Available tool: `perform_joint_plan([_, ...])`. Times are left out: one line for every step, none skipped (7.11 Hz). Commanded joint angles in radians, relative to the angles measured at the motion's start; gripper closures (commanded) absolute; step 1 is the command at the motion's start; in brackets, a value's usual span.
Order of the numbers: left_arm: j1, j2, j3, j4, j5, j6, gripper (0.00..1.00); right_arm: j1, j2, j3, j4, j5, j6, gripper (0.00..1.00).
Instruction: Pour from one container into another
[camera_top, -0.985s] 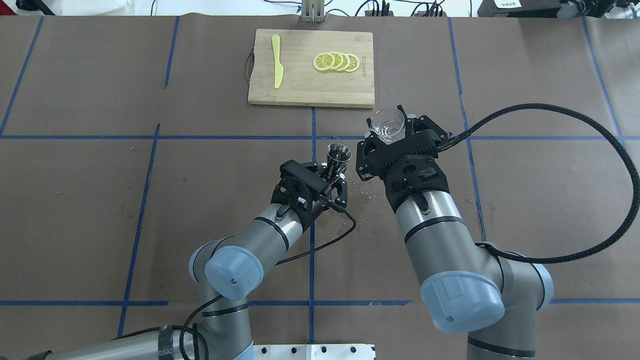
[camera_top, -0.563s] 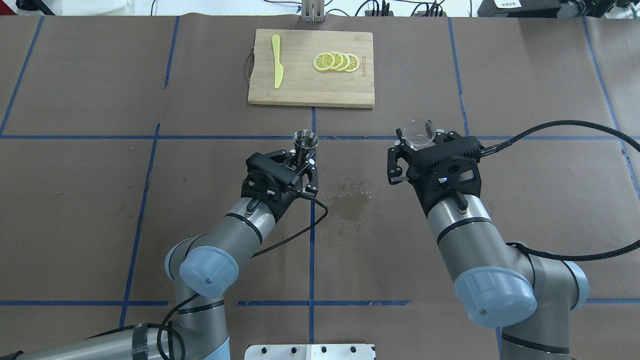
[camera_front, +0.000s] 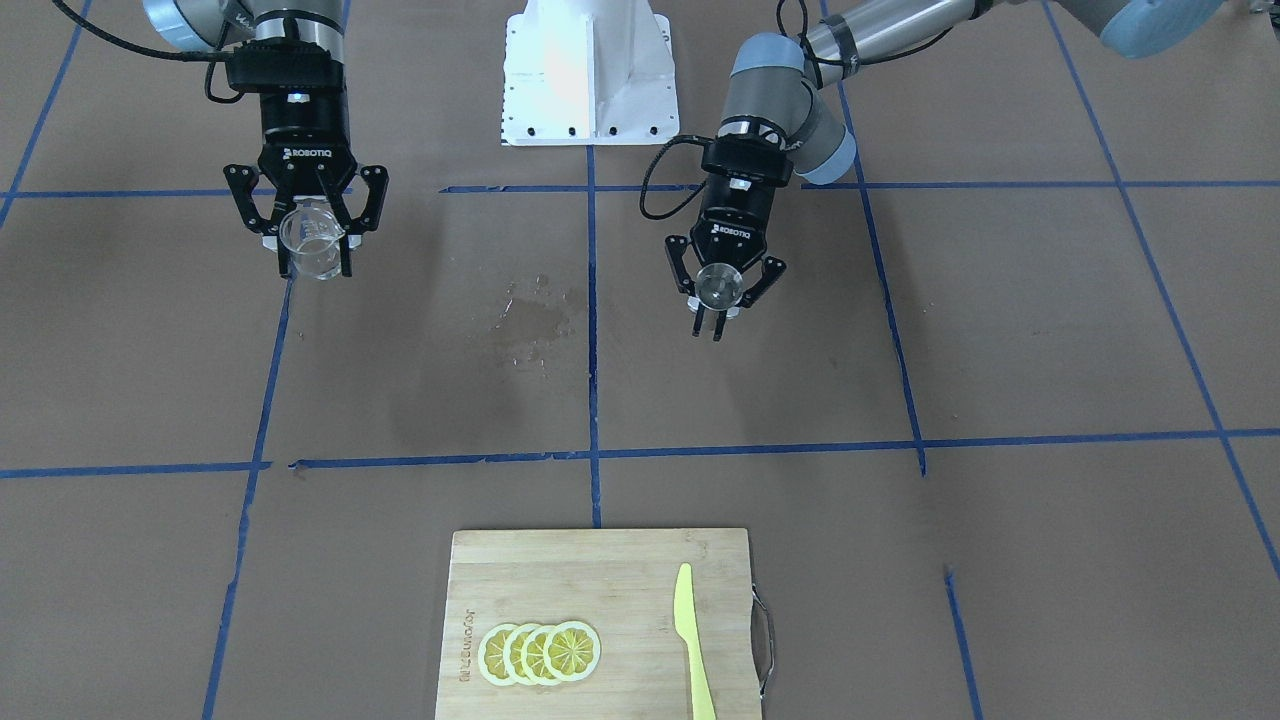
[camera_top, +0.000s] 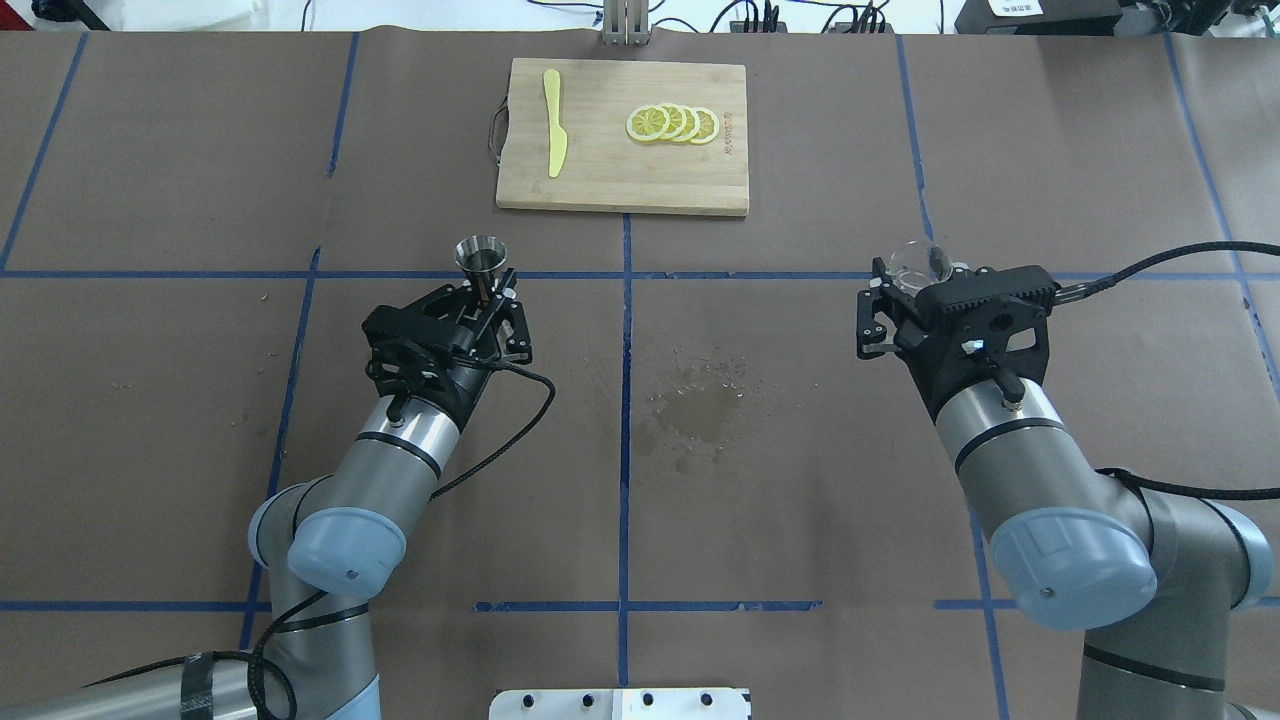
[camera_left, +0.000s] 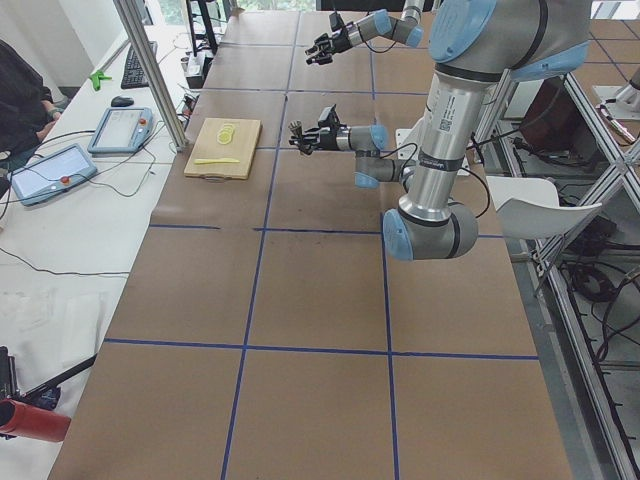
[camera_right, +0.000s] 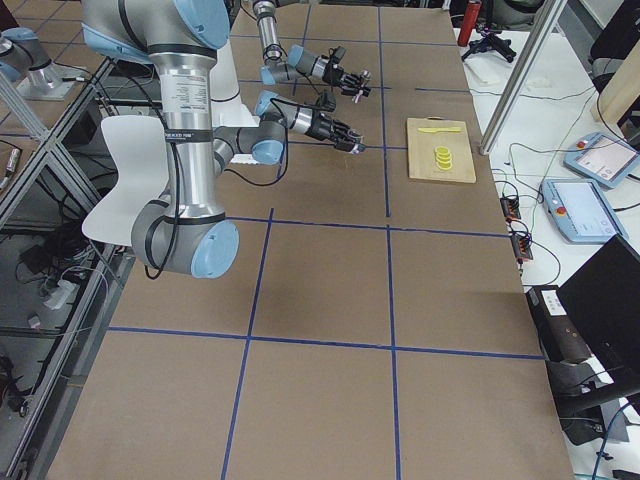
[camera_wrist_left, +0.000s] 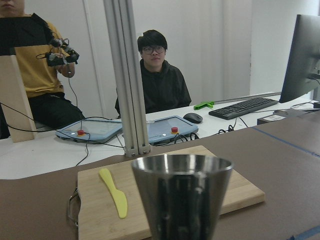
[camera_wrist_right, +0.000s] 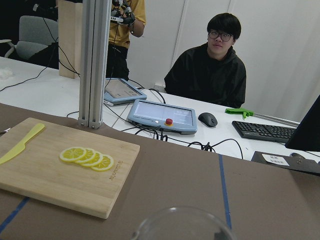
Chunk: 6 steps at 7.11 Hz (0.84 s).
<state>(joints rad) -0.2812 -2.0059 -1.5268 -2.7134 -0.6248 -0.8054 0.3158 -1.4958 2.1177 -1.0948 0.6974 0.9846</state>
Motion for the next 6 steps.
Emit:
perform_joint_plan([-0.001, 0.064, -0.001, 0.035, 0.1, -0.073, 1.0, 0.022, -0.011, 0.013, -0.002, 0.039, 0.049, 1.0])
perform_joint_plan([-0.003, 0.088, -0.001, 0.037, 0.121, -0.095, 1.0, 0.029, -0.012, 0.013, -0.002, 0.062, 0.112, 1.0])
perform_joint_plan([-0.003, 0.104, -0.003, 0.038, 0.144, -0.103, 1.0, 0.034, -0.012, 0.013, -0.002, 0.063, 0.112, 1.0])
perform_joint_plan([-0.004, 0.119, -0.004, 0.041, 0.148, -0.109, 1.0, 0.038, -0.014, 0.013, -0.002, 0.074, 0.114, 1.0])
perform_joint_plan([-0.022, 0.119, -0.006, 0.043, 0.149, -0.112, 1.0, 0.04, -0.014, 0.013, -0.002, 0.074, 0.114, 1.0])
perform_joint_plan([-0.054, 0.119, -0.018, 0.044, 0.148, -0.117, 1.0, 0.042, -0.014, 0.011, -0.002, 0.076, 0.114, 1.0])
